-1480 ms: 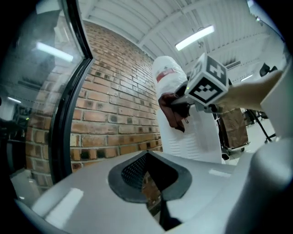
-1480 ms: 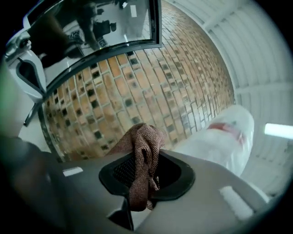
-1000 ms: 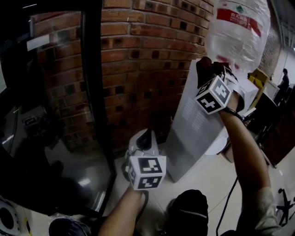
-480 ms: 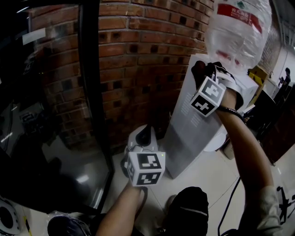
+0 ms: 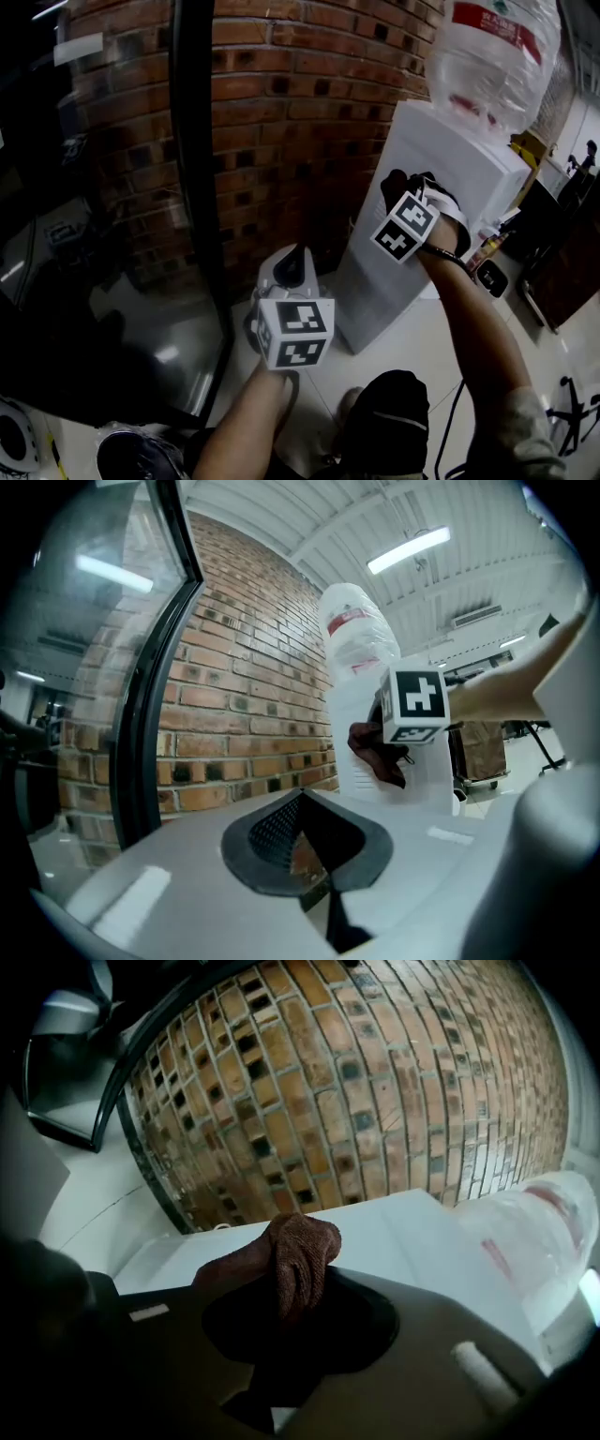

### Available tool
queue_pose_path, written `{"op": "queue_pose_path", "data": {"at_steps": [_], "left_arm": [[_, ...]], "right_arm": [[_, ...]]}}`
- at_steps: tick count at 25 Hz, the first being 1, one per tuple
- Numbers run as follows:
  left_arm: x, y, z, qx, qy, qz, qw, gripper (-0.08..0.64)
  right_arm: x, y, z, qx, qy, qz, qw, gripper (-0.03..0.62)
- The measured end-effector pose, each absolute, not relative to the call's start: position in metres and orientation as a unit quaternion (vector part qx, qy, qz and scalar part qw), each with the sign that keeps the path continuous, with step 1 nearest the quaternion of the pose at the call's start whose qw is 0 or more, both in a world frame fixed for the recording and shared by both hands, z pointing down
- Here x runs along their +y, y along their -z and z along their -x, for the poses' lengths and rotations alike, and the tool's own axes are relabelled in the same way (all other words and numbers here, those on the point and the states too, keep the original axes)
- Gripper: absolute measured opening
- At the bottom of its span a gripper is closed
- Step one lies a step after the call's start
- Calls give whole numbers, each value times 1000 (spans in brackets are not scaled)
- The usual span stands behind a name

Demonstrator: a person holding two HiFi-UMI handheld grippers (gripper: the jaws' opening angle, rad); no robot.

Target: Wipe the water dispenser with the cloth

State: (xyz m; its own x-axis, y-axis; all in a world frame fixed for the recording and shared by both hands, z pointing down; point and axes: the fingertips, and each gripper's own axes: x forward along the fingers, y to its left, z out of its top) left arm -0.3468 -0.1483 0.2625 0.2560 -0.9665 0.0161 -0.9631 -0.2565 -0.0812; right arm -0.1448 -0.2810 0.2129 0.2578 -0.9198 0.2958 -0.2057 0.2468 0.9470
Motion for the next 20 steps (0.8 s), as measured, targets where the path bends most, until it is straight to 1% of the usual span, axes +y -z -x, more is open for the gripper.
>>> {"op": "queue_pose_path", "data": {"at_steps": [6,10,20], "left_arm": [[-151,-269,357,610,25,792,18,0],[-153,-284,362,609,41,792,11,0],[-156,-321,368,602,89,793,12,0]], "right_arm": [[-274,-277,138,-536,261,-529,604,100],[-266,-322,134,-545,226,-523,615,100],[-256,-441,128,-568,119,-529,619,100]]}}
